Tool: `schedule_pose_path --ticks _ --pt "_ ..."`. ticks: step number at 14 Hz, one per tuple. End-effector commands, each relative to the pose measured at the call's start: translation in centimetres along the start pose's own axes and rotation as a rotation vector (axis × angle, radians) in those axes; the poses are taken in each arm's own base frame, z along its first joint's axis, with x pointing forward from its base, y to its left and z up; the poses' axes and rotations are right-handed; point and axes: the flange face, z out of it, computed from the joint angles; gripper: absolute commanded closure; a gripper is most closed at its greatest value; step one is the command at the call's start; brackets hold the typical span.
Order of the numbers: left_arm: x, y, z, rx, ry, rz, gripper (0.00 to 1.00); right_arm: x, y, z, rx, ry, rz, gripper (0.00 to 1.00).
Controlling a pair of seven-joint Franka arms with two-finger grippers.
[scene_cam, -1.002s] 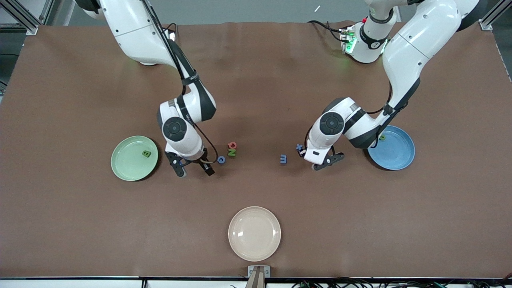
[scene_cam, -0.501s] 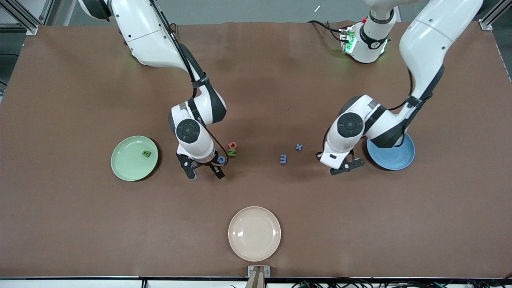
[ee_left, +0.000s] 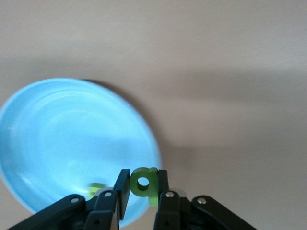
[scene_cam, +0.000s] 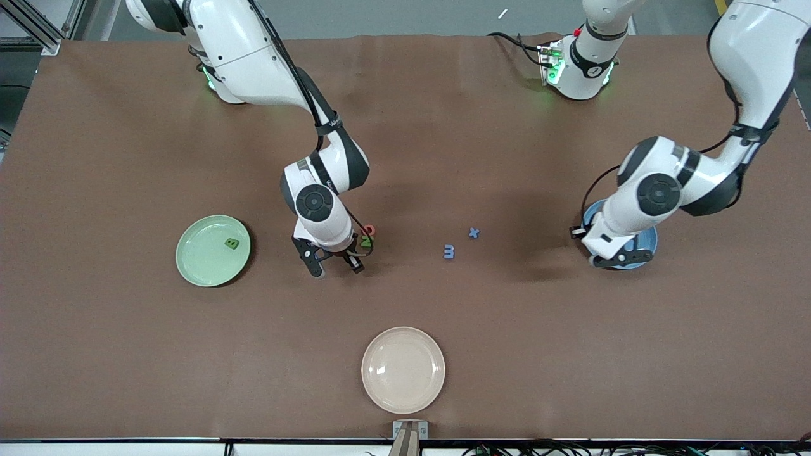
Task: Sort upper and lower case letters into plates
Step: 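Put the a in the blue plate while the right gripper drops the C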
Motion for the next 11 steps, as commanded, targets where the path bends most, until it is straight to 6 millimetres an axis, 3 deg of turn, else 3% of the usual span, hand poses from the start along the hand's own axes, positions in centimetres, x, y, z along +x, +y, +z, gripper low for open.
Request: schedule_pose_path --ticks 1,5,7,11 --pt "-1.5 -3.3 1.0 0.045 0.012 0.07 0.95 -0.4 -0.1 0.1 -0.007 -0.001 0.017 0.33" --pt "-2.4 -7.4 2.8 0.022 0.026 0.117 0.95 -0.7 0.4 0.6 -0.019 0.0 0.002 0.44" --pt "-2.7 -8.2 3.6 0.018 0.044 0.142 0.95 -0.4 0.8 1.0 -0.03 0.006 -0.005 0.53" --pt "-3.3 -9.0 5.5 0.024 0.068 0.194 0.94 0.5 0.7 0.7 -0.027 0.006 0.003 0.97"
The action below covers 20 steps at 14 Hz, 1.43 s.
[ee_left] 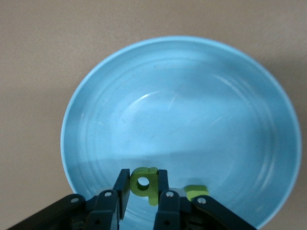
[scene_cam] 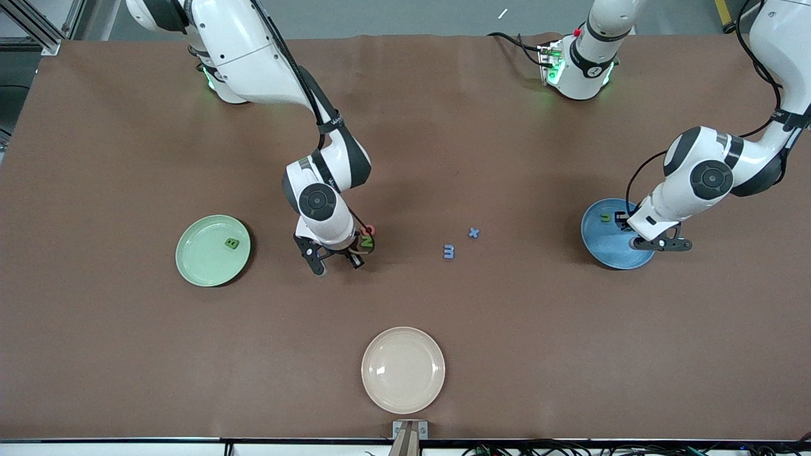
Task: Sort upper and lower case letters into plates
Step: 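Put the a in the blue plate while the right gripper drops the C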
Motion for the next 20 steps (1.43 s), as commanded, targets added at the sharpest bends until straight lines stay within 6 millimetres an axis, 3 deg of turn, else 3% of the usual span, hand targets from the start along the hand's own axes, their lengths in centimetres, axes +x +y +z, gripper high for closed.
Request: schedule_pose_path --ticks 1,3,5,8,10,15,16,18,19,20 --pt "-0.6 0.1 0.6 0.003 0.02 0.039 0.94 1.0 0.5 0.4 -0.01 0.006 0.008 1.0" --pt "-0.6 0.2 0.9 -0.004 0.015 0.043 0.92 2.7 0.8 -1.0 -0.048 -0.005 -0.04 1.0" --pt "-0.7 0.3 0.9 -0.005 0.014 0.044 0.9 5.9 1.8 -3.4 -0.081 -0.029 -0.095 1.0" --pt "-0.7 0.3 1.0 -0.007 0.013 0.041 0.89 11.9 6.3 -7.4 -0.057 -0.062 -0.229 1.0" --pt "-0.8 0.4 1.2 -0.009 0.011 0.047 0.89 16.1 10.1 -8.9 -0.052 -0.088 -0.311 1.0" --pt "-0.8 0.7 1.8 -0.018 0.007 0.055 0.84 24.2 18.6 -7.8 -0.065 -0.125 -0.441 1.0" --pt "-0.8 0.6 1.8 -0.014 0.003 0.059 0.71 25.3 19.7 -7.4 -0.071 -0.134 -0.445 1.0" --pt "-0.4 0.2 1.0 0.002 0.014 0.061 0.24 27.7 21.8 -6.7 -0.071 -0.13 -0.463 1.0" --pt "0.0 0.4 0.3 0.01 0.022 0.06 0.09 28.6 22.9 -6.0 -0.068 -0.123 -0.469 1.0" --pt "0.6 1.5 -0.9 0.01 0.04 0.075 0.01 29.2 23.6 -5.4 -0.057 -0.105 -0.483 1.0"
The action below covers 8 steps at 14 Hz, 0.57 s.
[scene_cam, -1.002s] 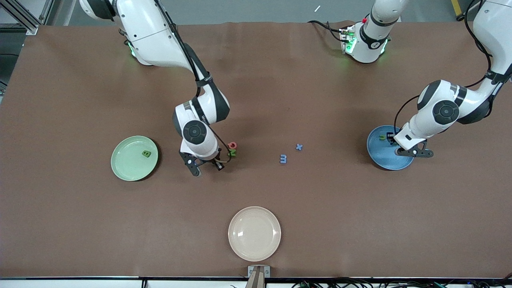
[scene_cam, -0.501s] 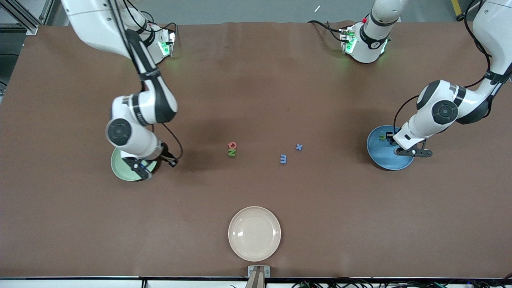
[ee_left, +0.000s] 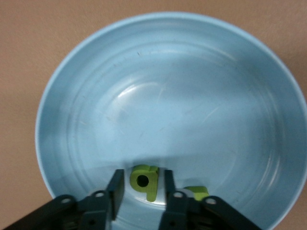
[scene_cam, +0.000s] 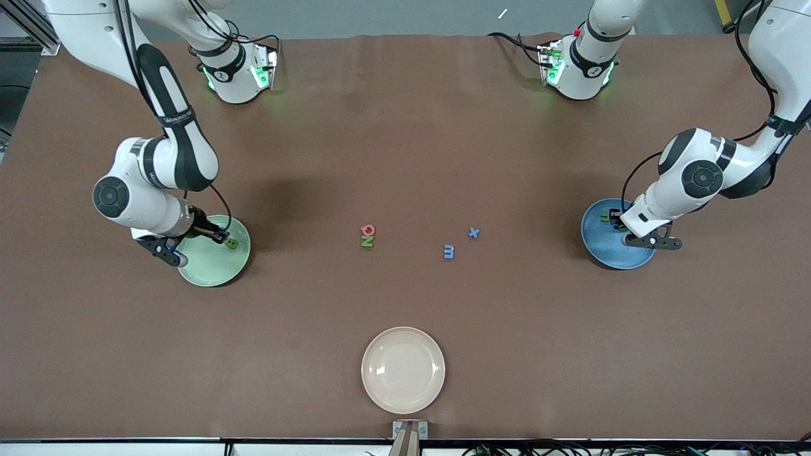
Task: Sort upper and lower case letters into plates
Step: 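Put the a in the blue plate while the right gripper drops the C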
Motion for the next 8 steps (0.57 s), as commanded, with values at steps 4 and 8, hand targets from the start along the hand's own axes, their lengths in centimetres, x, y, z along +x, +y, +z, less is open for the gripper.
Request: schedule_pose_path --ticks 4,8 --pt "3.1 6.1 -7.4 -0.009 0.01 0.021 0.01 0.1 3.5 2.1 0.021 0.082 -0.039 1.0" --pt "4.4 15.7 -9.4 -0.04 0.025 -0.068 0.01 0.3 3.4 4.5 0.003 0.086 -0.042 0.99"
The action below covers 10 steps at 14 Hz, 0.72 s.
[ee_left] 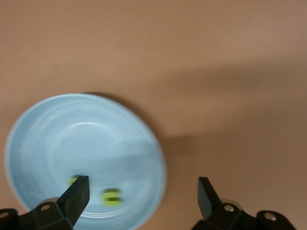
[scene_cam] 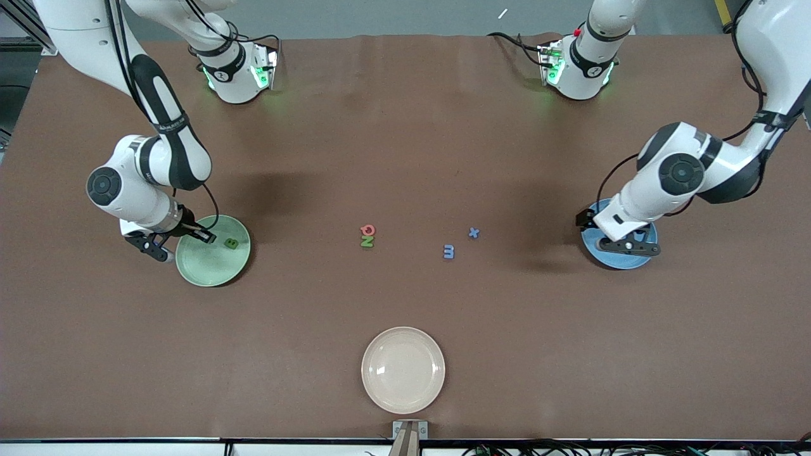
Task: Sort upper and lower case letters into plates
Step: 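Grasp the x with the left gripper while the right gripper grasps the N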
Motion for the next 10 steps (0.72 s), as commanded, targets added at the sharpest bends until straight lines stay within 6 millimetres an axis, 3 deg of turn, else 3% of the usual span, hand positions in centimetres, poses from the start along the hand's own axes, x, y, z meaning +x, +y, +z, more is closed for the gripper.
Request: schedule_pose_path --ticks 1,3,4,6,7,9,10 --pt "0.5 6.7 -0.4 -0.025 -0.011 -0.086 0.01 -0.4 0.3 1.4 -0.011 0.0 -0.014 0.98" --pt "0.7 11.4 -0.5 -0.034 -0.001 -0.106 0.01 -0.4 0.2 1.4 -0.012 -0.001 -0.014 0.9" --pt "1.1 12.7 -0.1 -0.027 0.001 -0.11 0.01 -0.5 0.2 1.4 -0.013 -0.004 -0.016 0.79" --pt "1.0 17.2 0.1 -0.029 0.013 -0.036 0.01 -0.5 0.0 1.1 -0.012 -0.009 -0.018 0.08" --pt "0.9 18.7 0.5 -0.029 0.014 -0.012 0.01 -0.4 -0.3 0.5 -0.01 -0.016 -0.024 0.0" --pt "0.7 22.9 0.6 -0.026 0.027 0.02 0.01 0.1 -1.2 -1.6 -0.013 -0.069 -0.029 0.0" --pt "0.6 23.9 1.3 -0.004 0.028 0.021 0.01 0.5 -1.8 -3.0 -0.016 -0.099 -0.028 0.0"
